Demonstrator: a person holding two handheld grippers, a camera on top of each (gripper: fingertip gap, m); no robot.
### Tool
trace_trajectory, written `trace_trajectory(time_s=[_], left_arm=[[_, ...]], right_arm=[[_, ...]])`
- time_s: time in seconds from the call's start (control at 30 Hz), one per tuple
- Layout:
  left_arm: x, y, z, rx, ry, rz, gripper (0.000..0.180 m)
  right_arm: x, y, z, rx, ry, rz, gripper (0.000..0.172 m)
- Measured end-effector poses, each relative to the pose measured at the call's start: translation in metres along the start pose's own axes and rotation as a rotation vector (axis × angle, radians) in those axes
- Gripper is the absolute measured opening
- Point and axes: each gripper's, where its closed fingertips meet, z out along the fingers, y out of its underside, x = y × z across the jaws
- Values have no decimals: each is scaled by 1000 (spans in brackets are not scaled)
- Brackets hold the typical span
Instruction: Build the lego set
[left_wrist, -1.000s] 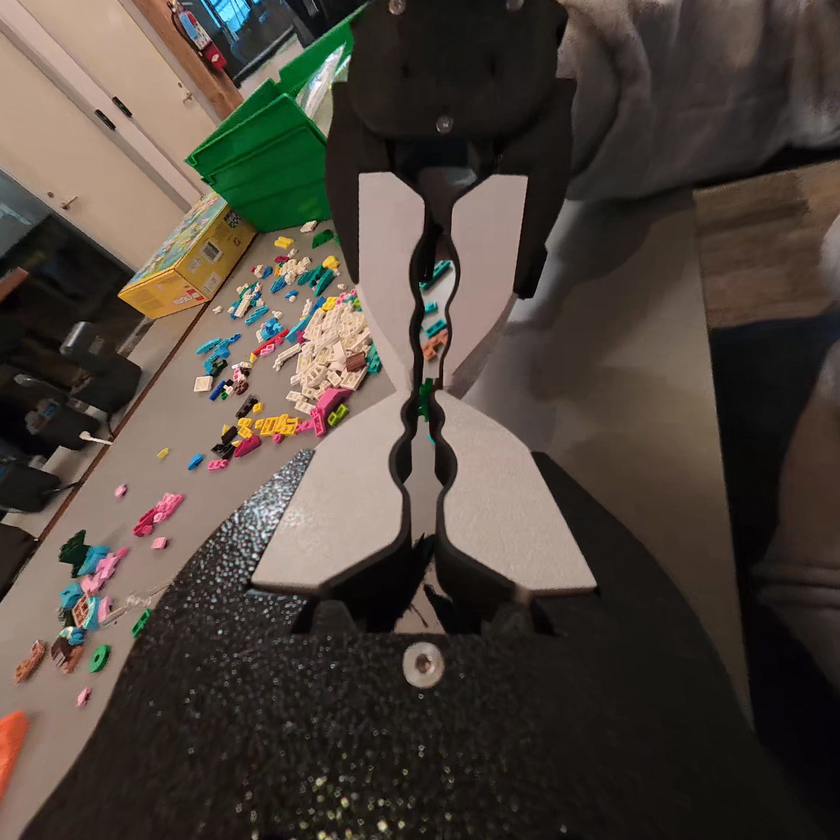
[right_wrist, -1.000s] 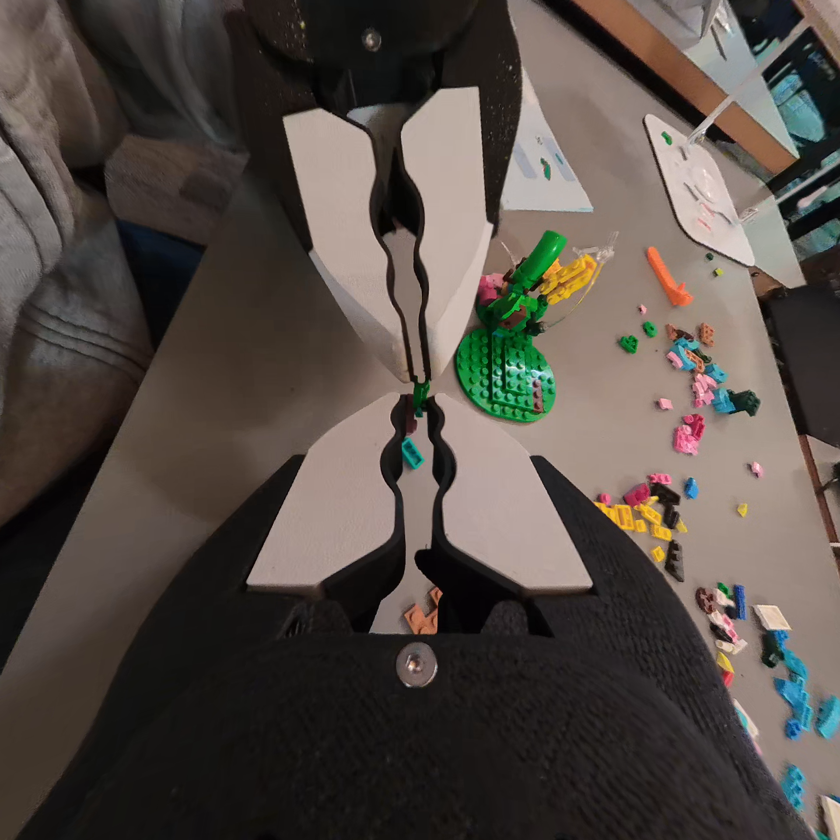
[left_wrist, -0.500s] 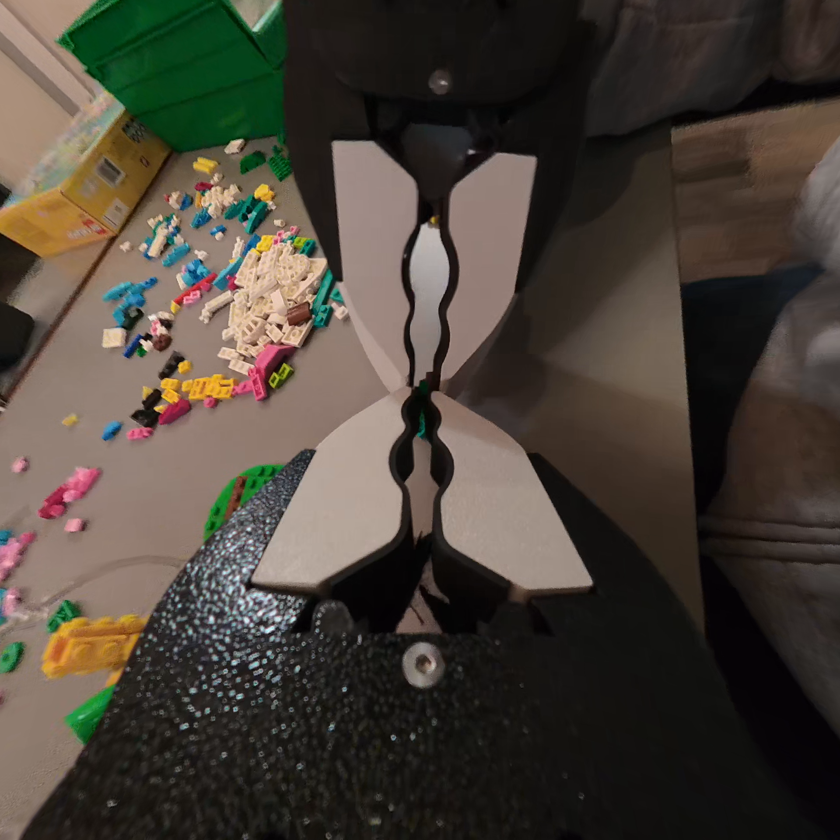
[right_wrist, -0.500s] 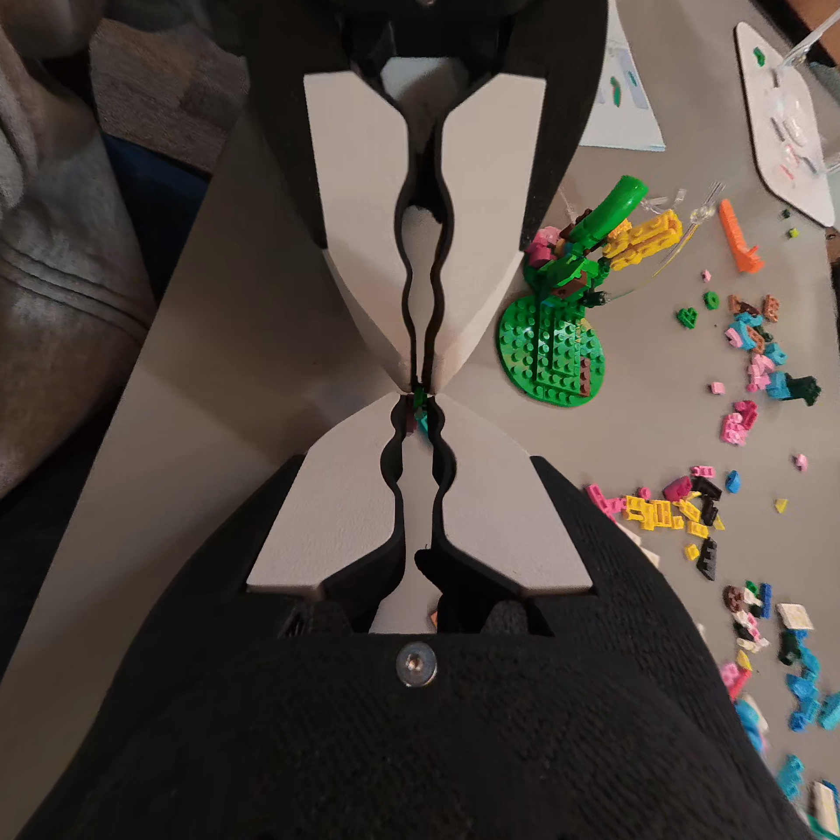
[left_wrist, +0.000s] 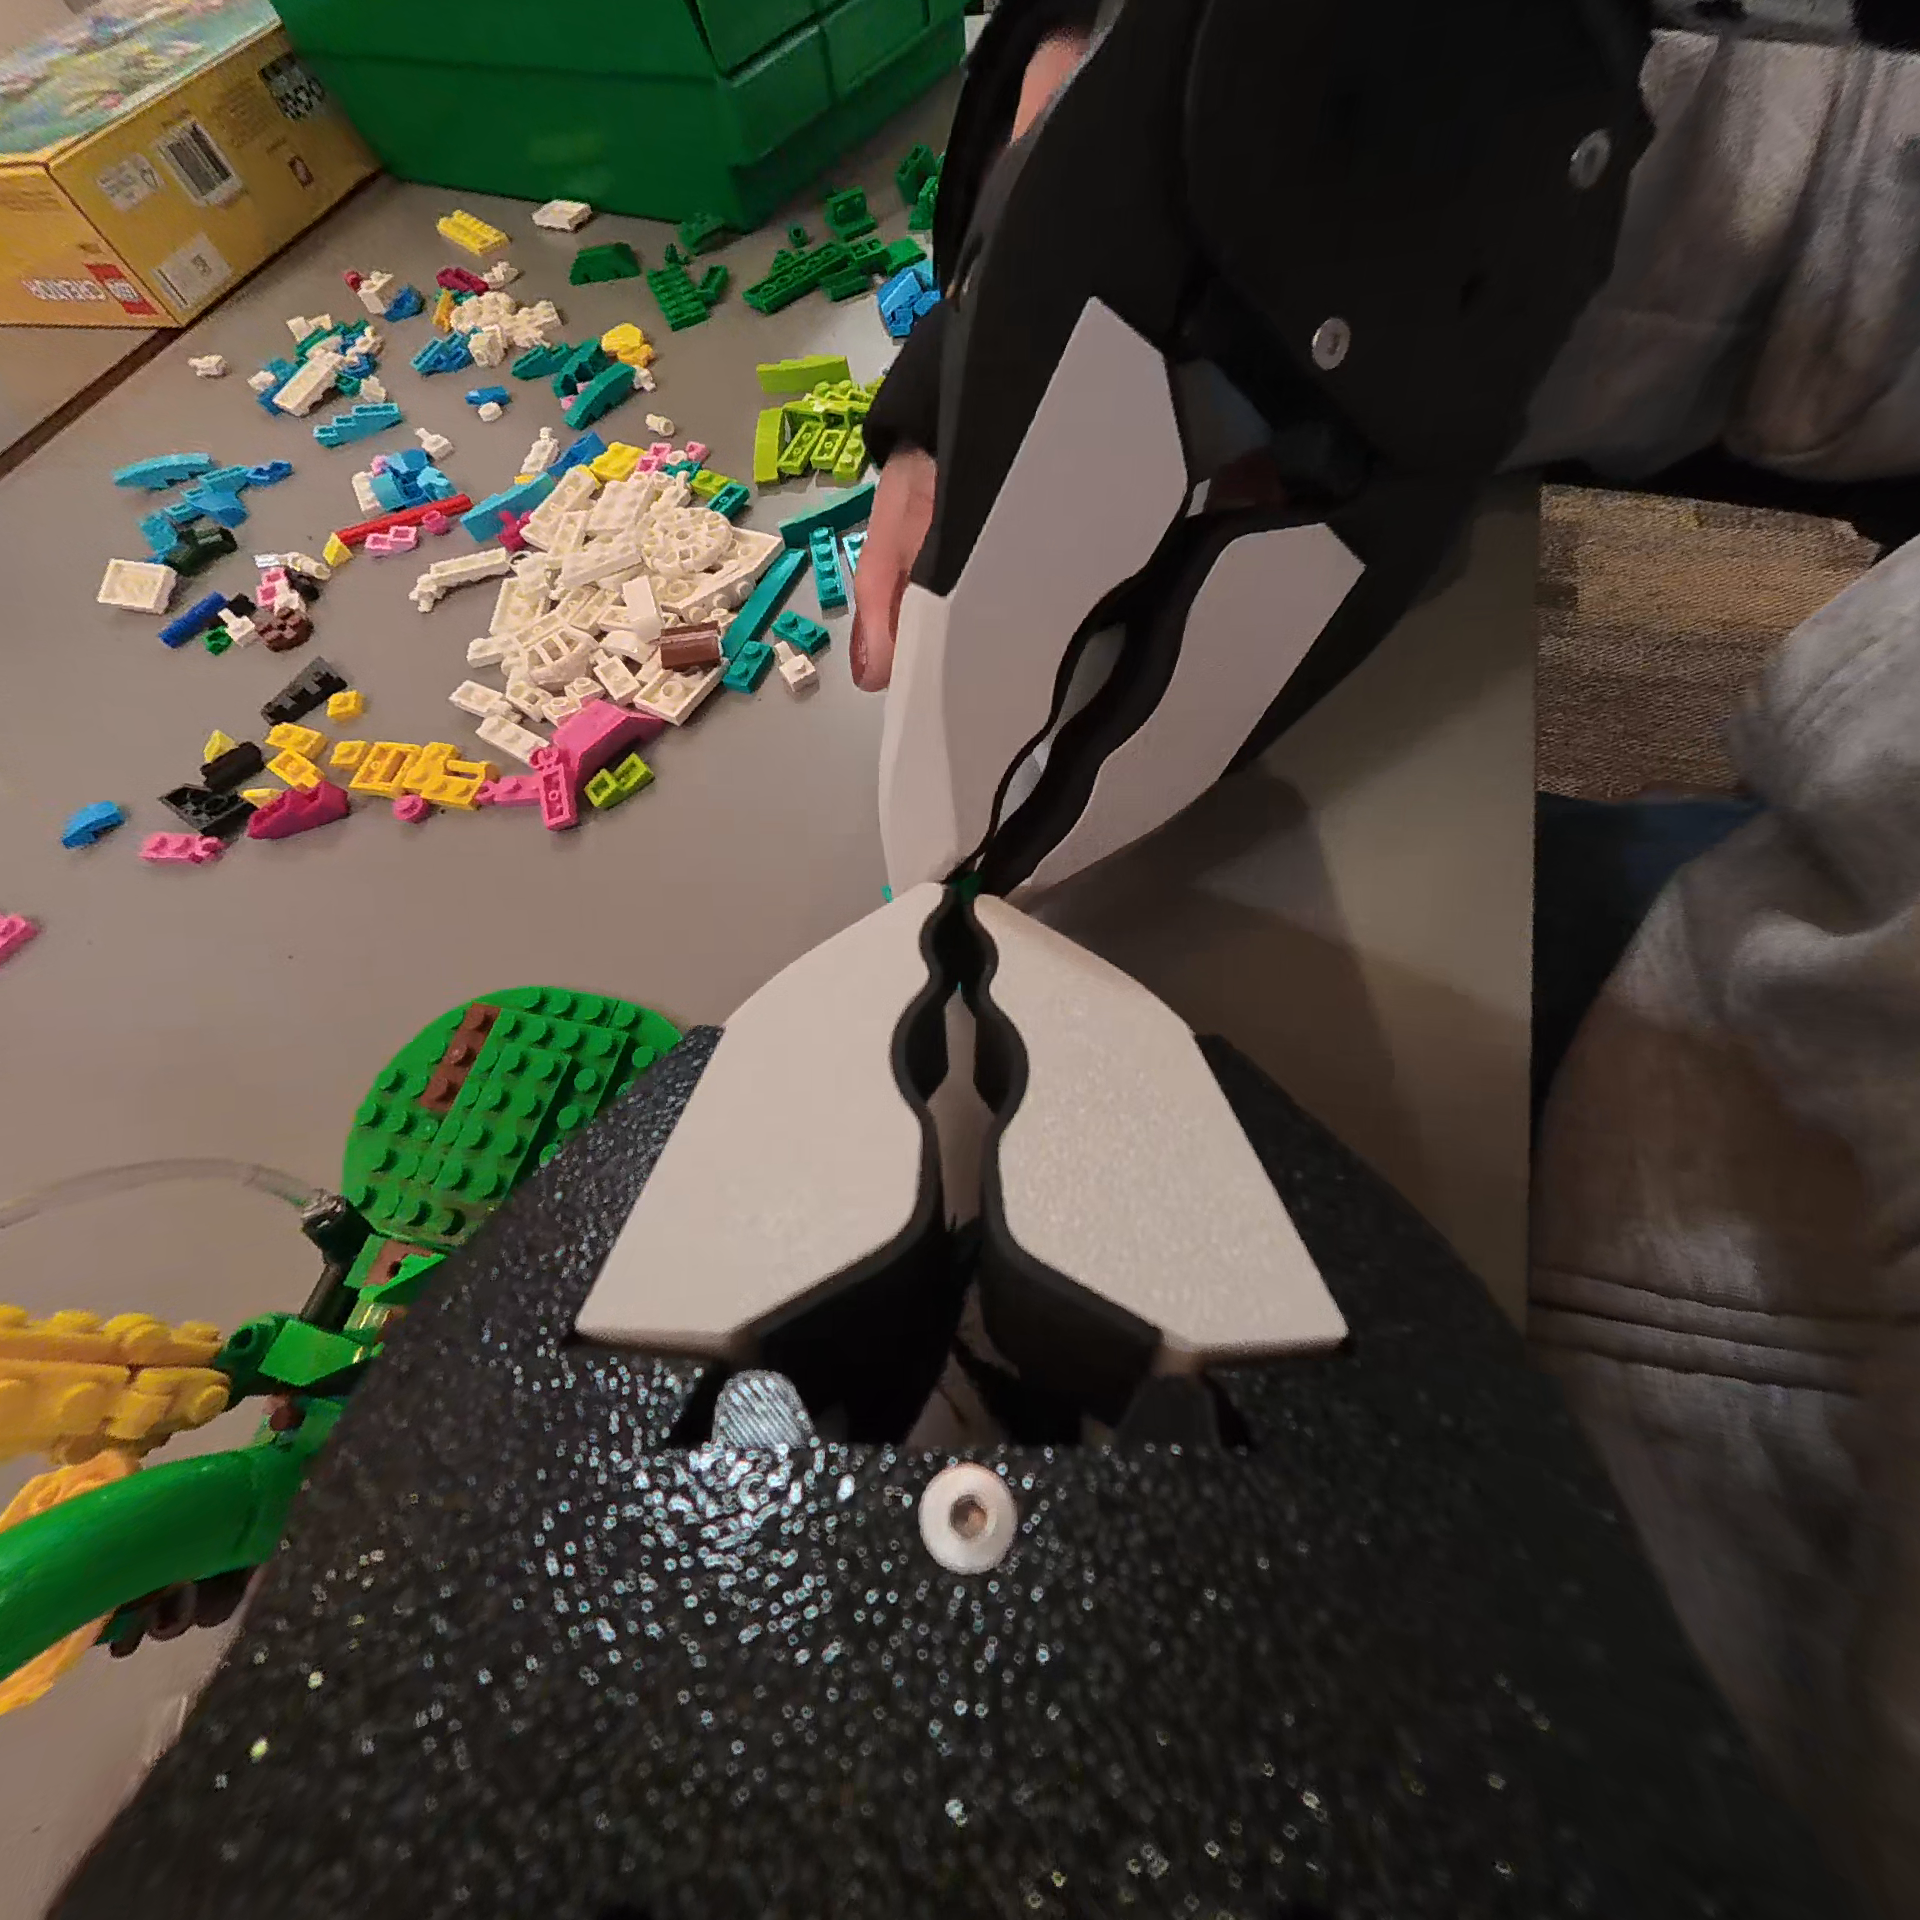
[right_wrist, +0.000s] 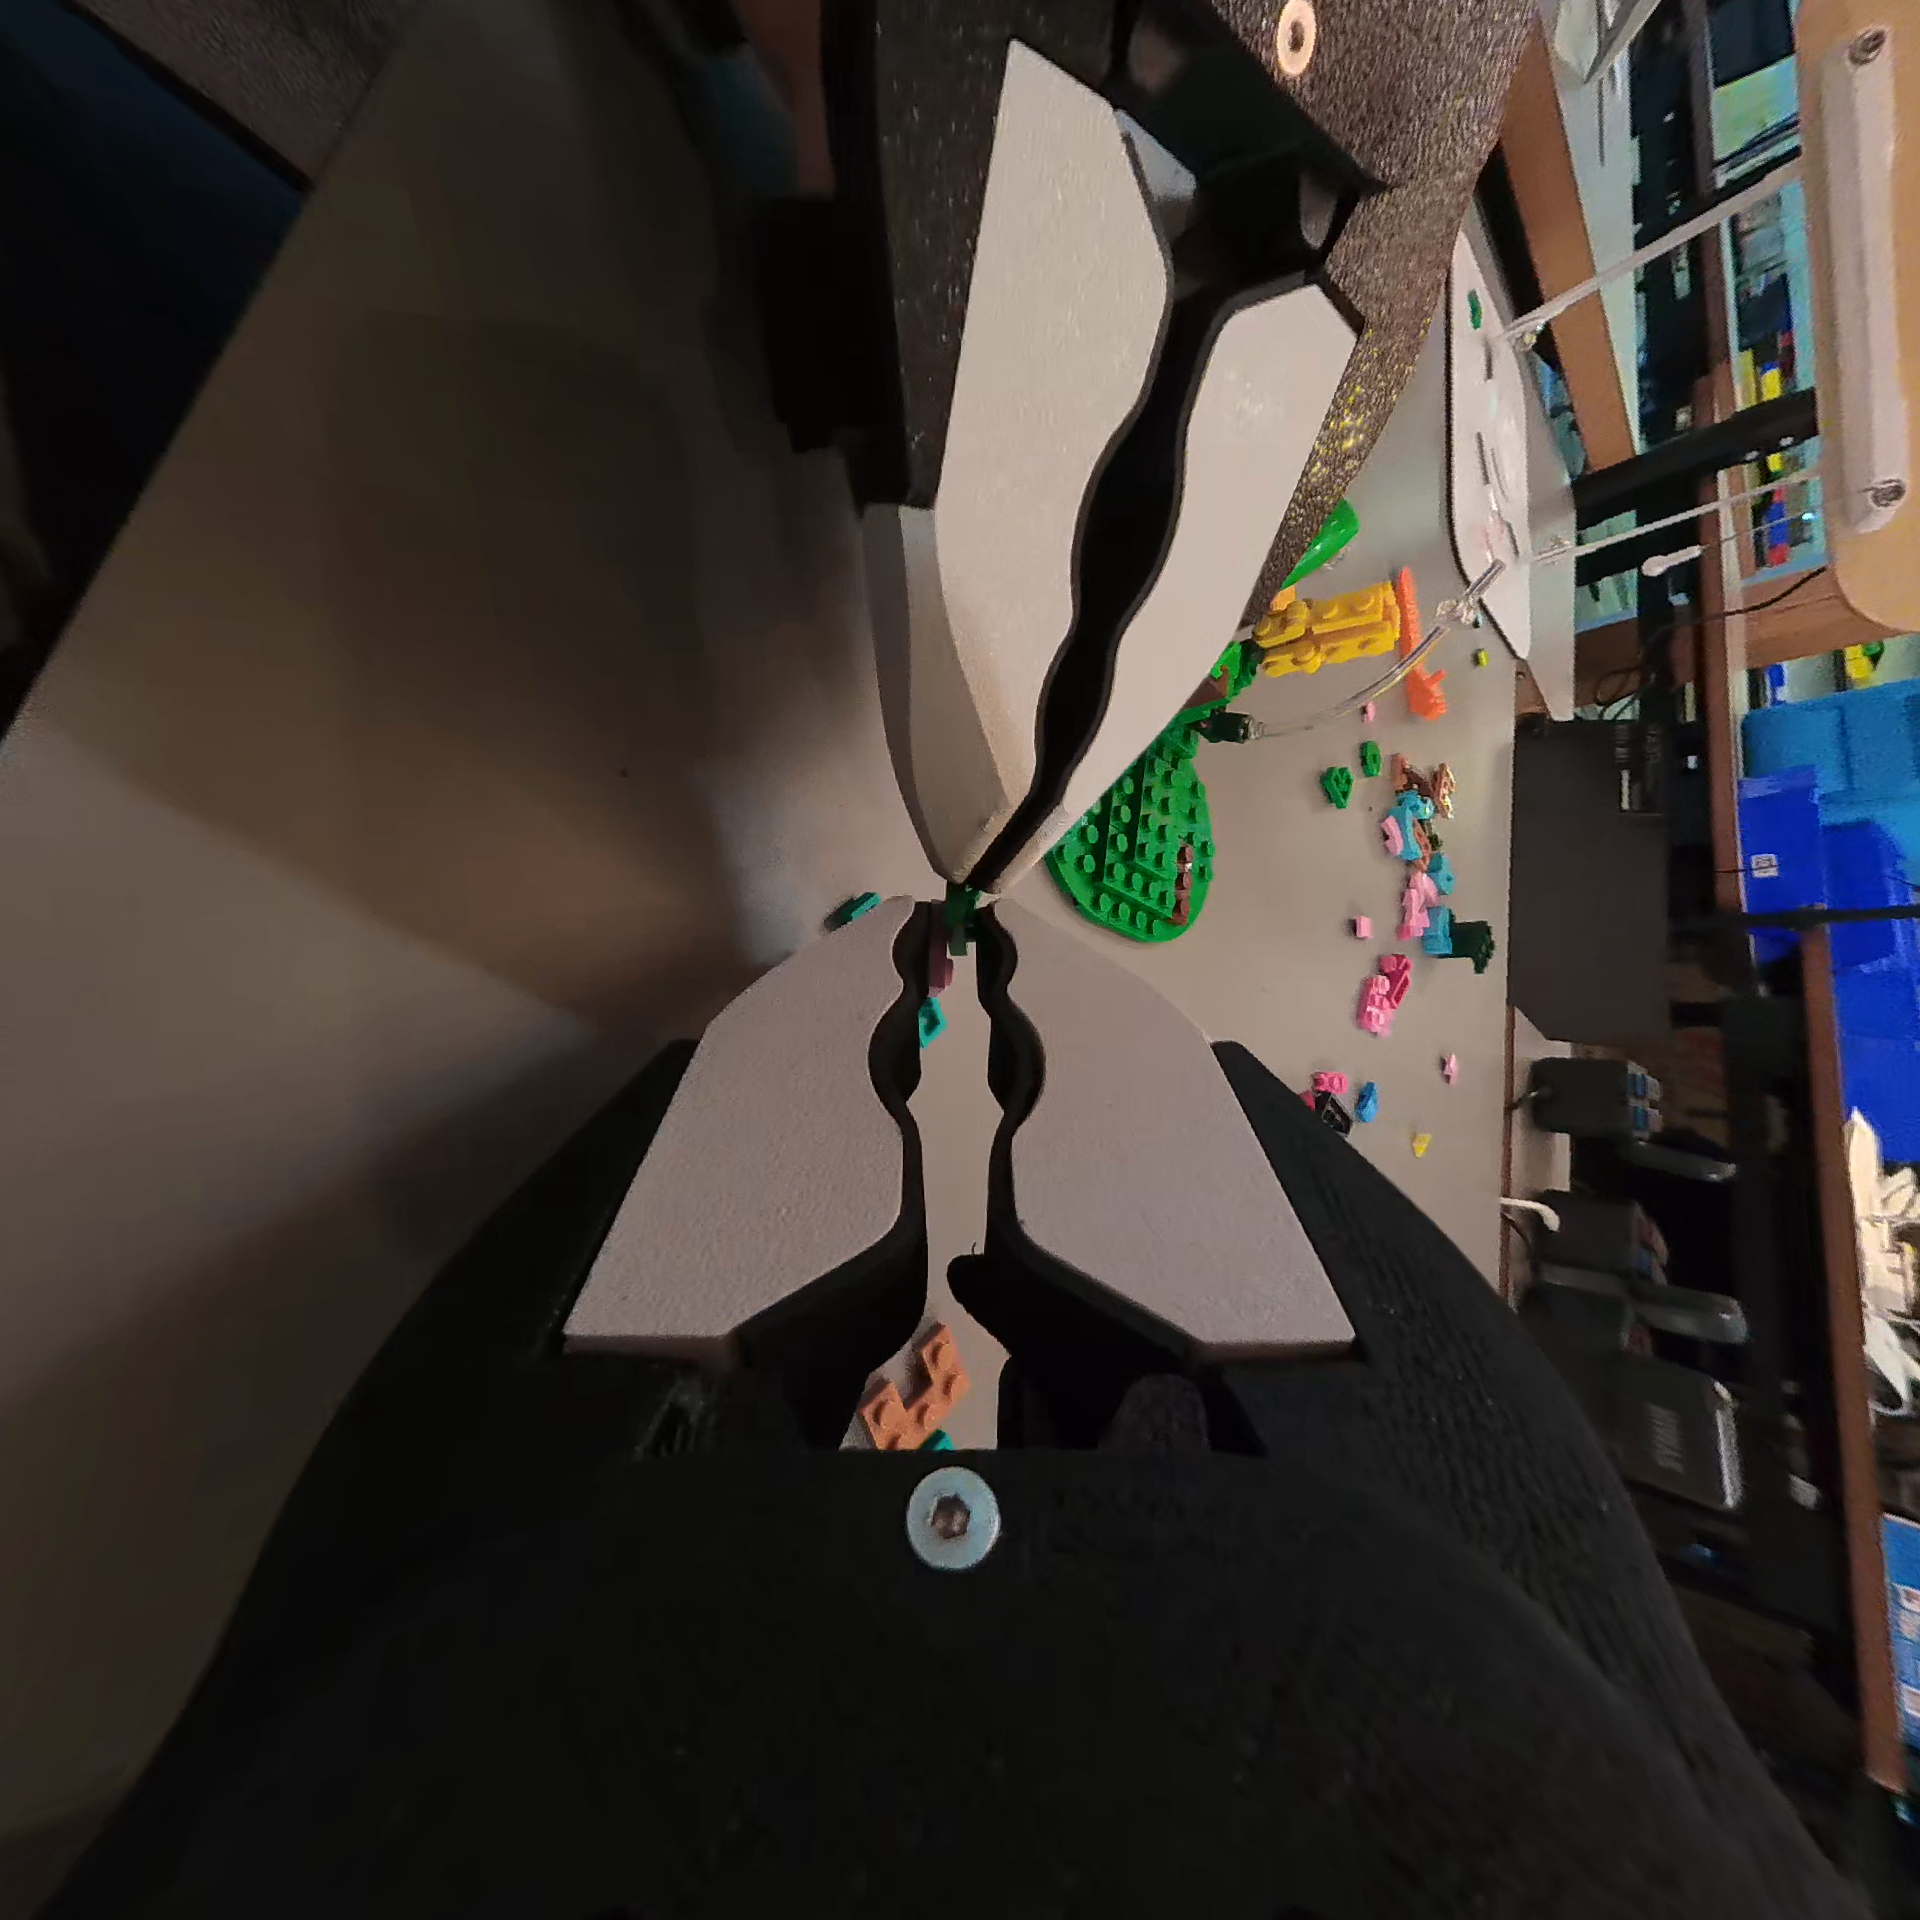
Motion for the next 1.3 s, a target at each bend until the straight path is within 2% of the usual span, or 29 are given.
trace_trajectory(time_s=[0.17,0.27,0.4,0.47,0.77,0.83,0.87,1.07,1.3], left_arm=[[-1,1,0,-2,15,-65,0],[-10,-6,-8,47,-56,-2,0],[-10,-8,-15,49,-62,76,23],[-5,-5,-13,38,-41,98,28],[7,-7,-8,65,-28,218,14],[7,-7,-8,64,-26,211,12],[5,-7,-8,65,-38,204,6],[2,-5,-6,34,-41,129,5],[1,-10,-10,71,24,-59,4]], right_arm=[[1,1,2,-6,31,-41,7],[5,0,1,35,31,20,7],[7,-9,-6,162,-50,198,7],[8,-11,-8,205,-82,263,7],[2,-17,-10,278,-185,360,7],[1,-17,-10,276,-192,360,7],[0,-17,-10,274,-194,355,7],[0,-15,-7,248,-161,311,7],[8,-15,-7,213,-38,191,7]])
